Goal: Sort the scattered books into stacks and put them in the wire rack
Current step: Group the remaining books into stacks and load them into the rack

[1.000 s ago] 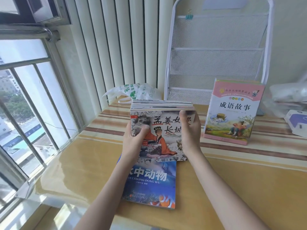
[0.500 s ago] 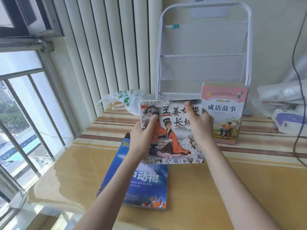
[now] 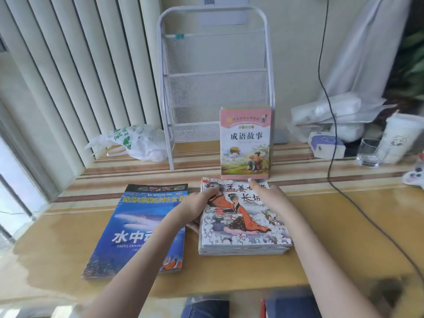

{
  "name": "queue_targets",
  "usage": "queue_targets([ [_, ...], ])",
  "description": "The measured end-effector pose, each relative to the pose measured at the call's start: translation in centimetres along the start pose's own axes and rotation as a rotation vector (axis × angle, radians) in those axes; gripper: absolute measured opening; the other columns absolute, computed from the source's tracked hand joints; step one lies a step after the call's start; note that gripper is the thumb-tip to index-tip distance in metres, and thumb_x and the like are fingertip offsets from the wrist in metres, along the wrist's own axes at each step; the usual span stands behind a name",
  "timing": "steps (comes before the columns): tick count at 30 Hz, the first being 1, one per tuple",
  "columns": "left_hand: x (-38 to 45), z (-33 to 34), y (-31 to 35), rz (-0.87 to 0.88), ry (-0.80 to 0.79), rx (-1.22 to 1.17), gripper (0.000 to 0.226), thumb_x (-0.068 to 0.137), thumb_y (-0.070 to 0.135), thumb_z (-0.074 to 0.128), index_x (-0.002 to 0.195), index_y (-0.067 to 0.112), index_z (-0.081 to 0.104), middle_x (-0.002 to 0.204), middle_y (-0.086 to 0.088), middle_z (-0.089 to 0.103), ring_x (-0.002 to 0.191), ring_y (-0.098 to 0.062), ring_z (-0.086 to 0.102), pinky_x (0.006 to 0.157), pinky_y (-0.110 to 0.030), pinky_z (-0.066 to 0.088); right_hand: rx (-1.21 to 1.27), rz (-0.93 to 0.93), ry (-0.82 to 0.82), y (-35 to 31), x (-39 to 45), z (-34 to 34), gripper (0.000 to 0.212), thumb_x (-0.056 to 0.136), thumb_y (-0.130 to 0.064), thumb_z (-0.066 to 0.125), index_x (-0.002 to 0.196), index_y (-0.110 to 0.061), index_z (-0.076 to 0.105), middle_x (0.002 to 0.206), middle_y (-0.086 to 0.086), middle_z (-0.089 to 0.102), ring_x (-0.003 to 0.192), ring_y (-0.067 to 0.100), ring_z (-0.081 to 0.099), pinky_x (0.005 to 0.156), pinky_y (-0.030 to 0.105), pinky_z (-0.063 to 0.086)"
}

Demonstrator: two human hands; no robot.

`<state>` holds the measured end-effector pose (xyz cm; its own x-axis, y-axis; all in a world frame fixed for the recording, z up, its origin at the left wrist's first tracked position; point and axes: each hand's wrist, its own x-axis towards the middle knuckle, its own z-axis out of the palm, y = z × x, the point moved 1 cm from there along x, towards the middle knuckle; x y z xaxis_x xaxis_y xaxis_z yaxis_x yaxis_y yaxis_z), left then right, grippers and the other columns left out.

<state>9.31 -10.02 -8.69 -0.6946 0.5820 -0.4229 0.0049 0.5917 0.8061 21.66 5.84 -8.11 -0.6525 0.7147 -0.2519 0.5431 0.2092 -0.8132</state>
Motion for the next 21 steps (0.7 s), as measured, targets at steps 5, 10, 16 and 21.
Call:
queue_targets([
  [5,0.0,-0.4,0.3,0.17,0.125,0.183,0.062,0.087,0.065,0.042,0.095,0.008,0.064,0.077,-0.005,0.058,0.076,-0.029,0.063,0.045,-0.025,0.048,-0.266,-0.101,0.218,0.3,-0.2,-0.1,0.061,0.087,-0.069,0.037,0.088,-0.01,0.054,0.078,0.005,0.06,0.068,0.018,0.06,0.06,0.029,0.046],
  [10,0.4,-0.9,0.2,0.387,0.384,0.575,0.066,0.091,0.054,0.047,0.05,0.005,0.033,0.049,-0.006,0.036,0.056,-0.027,0.045,0.049,-0.03,0.028,-0.509,-0.159,0.266,0.3,1.3,-0.7,0.061,0.085,-0.067,0.042,0.058,-0.013,0.035,0.064,0.0,0.037,0.064,0.02,0.041,0.049,0.028,0.027],
  [16,1.4,-3.2,2.8,0.404,0.524,0.763,0.049,0.085,0.051,0.053,0.064,0.008,0.044,0.066,-0.006,0.048,0.066,-0.028,0.05,0.052,-0.028,0.031,-0.419,-0.2,0.256,0.4,2.6,-1.0,0.072,0.082,-0.063,0.053,0.125,-0.005,0.042,0.122,0.015,0.049,0.115,0.031,0.047,0.088,0.041,0.046],
  [21,4.8,-4.2,7.6,0.441,0.512,0.411,0.057,0.085,0.054,0.057,0.111,0.003,0.056,0.101,-0.01,0.058,0.105,-0.03,0.055,0.077,-0.032,0.039,-0.102,-0.271,0.376,-1.9,5.0,-3.7,0.061,0.088,-0.05,0.056,0.127,-0.005,0.039,0.124,0.013,0.051,0.112,0.028,0.049,0.077,0.028,0.037],
])
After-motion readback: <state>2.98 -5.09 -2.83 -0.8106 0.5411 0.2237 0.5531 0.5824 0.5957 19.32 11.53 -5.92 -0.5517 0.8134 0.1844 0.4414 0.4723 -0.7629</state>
